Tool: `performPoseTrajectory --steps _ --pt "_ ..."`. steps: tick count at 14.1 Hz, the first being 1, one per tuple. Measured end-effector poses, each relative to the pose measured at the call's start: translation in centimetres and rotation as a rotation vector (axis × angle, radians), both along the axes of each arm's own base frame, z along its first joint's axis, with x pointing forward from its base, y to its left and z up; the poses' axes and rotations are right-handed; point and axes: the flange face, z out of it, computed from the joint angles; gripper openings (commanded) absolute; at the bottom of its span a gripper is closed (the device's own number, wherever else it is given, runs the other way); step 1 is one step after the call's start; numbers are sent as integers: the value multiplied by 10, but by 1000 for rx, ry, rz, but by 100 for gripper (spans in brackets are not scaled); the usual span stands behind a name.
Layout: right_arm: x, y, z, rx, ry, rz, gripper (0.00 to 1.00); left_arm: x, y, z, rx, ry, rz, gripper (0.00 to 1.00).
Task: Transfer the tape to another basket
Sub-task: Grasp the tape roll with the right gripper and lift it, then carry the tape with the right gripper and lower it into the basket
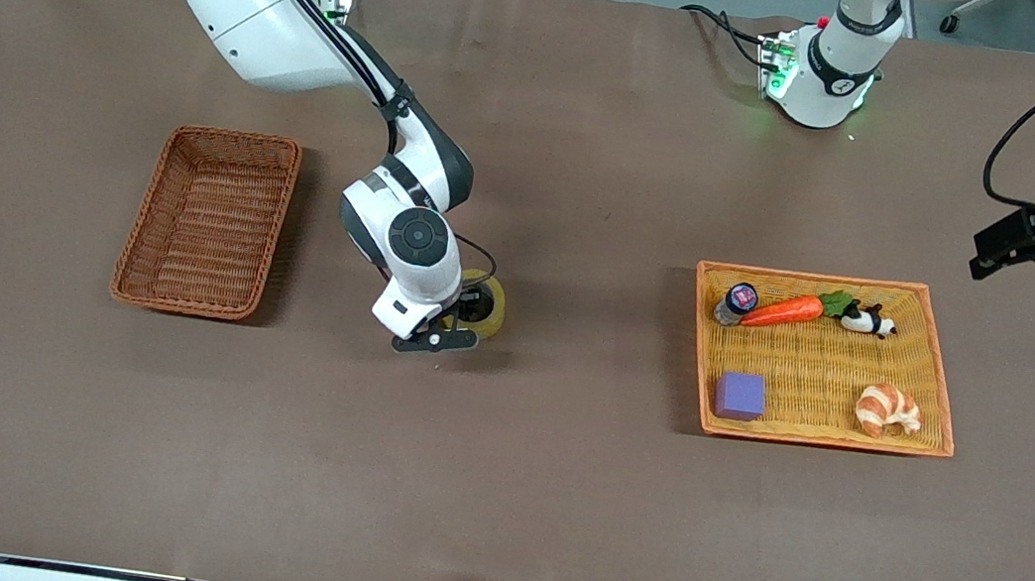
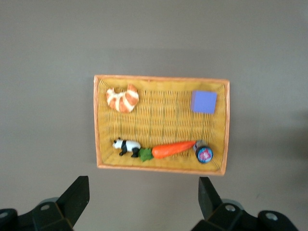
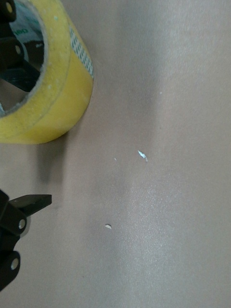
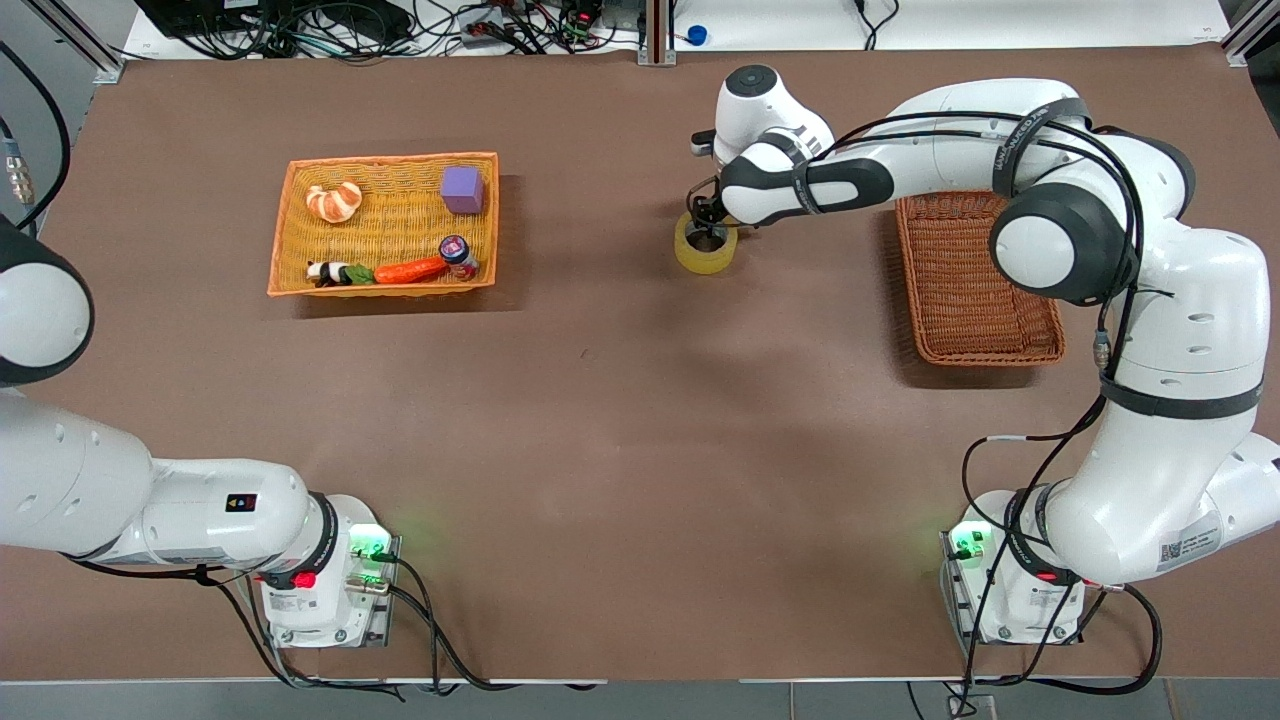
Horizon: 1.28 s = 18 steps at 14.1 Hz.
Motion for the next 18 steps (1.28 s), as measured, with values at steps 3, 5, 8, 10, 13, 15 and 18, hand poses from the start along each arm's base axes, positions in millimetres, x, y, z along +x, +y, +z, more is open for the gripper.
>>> performPoseTrajectory --steps 3,5,8,10,13,15,18 --pt "0 0 -1 -2 -1 -2 19 -12 -7 -8 6 25 -26 100" --pt "1 1 1 0 -4 -13 0 -14 -16 -15 7 29 -43 100" --pt "1 2 5 -6 0 -81 0 -14 -23 -20 8 27 -55 100" --pt "5 0 13 -32 25 -101 0 -13 -23 -20 7 26 -55 100" --pt "24 -25 72 -54 75 -135 0 -13 -24 -19 4 24 -57 100" --pt "39 -70 142 -53 121 -144 0 -13 -28 -19 -29 19 -57 100" --pt "60 -189 234 -14 167 -116 0 -13 -30 -18 -44 11 -60 100"
